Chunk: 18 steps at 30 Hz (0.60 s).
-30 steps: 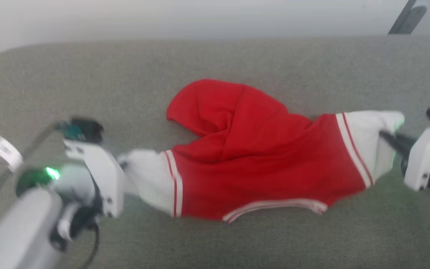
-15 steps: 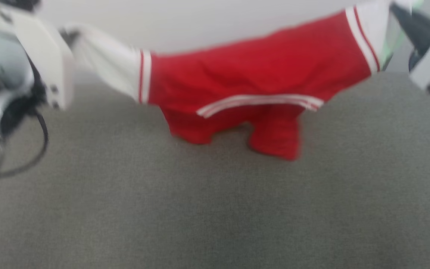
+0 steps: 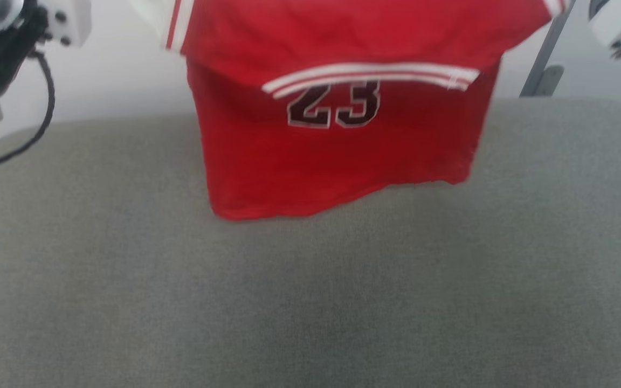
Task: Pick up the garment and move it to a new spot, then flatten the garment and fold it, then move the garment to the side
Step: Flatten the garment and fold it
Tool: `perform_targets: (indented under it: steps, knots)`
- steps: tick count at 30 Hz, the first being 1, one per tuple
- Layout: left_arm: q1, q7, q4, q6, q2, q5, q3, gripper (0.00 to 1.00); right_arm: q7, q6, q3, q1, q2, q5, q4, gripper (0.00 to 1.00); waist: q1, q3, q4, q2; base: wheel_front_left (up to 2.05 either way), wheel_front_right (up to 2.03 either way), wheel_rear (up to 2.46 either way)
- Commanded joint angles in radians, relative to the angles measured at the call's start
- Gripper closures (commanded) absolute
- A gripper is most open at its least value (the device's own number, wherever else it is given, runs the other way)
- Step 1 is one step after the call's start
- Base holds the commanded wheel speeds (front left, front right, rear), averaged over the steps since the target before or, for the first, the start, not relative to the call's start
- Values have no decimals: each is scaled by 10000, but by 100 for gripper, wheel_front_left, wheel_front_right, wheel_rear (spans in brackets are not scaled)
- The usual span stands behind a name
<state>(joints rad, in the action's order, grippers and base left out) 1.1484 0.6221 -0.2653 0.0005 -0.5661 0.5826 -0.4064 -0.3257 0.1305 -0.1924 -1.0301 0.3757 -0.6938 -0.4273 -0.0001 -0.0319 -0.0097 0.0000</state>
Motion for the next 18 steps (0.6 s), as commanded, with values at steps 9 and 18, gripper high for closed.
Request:
perform_targets:
  steps: [9,18]
  knots:
    - [2174,-2827,-2109,344,1043,-1135,-28,100,2673,4,-808,-1886,286,890,-1470,100,1,-2147,-10,0,0,0,0]
    - [4371,-6555,-3803,790,1825,-2089,42,100,5763,1,-1438,-3852,604,2479,-3205,100,1,-3670,154,0,0,0,0]
